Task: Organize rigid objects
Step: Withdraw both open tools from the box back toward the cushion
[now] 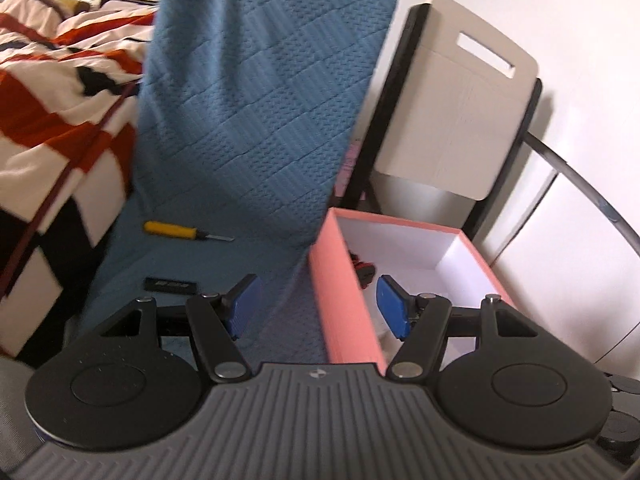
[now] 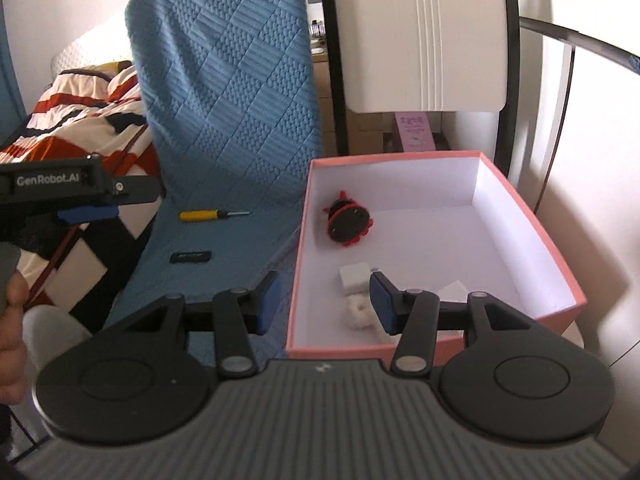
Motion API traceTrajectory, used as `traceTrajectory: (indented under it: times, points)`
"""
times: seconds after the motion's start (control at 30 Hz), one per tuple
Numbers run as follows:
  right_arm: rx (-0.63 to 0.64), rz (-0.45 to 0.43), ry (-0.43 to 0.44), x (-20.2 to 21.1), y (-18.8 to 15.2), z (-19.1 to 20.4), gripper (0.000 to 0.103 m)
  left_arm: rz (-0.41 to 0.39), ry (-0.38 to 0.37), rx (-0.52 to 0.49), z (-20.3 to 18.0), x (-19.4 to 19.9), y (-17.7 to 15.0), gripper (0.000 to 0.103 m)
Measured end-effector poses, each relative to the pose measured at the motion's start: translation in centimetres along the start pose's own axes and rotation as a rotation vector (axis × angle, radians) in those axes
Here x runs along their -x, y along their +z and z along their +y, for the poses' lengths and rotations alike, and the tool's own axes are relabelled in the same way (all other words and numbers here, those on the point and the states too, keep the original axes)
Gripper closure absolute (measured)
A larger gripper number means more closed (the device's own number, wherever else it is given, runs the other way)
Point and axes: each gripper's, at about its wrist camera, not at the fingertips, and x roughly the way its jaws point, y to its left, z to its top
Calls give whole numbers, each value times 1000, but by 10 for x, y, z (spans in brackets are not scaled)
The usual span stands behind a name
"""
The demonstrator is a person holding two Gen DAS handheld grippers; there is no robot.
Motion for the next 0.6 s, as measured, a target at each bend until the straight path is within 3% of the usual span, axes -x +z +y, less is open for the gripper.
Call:
traceTrajectory:
  times: [0.33, 0.43, 0.6]
  points:
    - [19, 40, 26, 10, -13, 25, 51, 37, 18, 16, 34, 25, -25, 33]
    - [28, 57, 31, 8, -16, 35, 51, 61, -14, 33, 46, 28, -26, 33]
    - [37, 94, 15, 4, -17, 56, 51, 37, -34, 54, 67, 40, -23, 33]
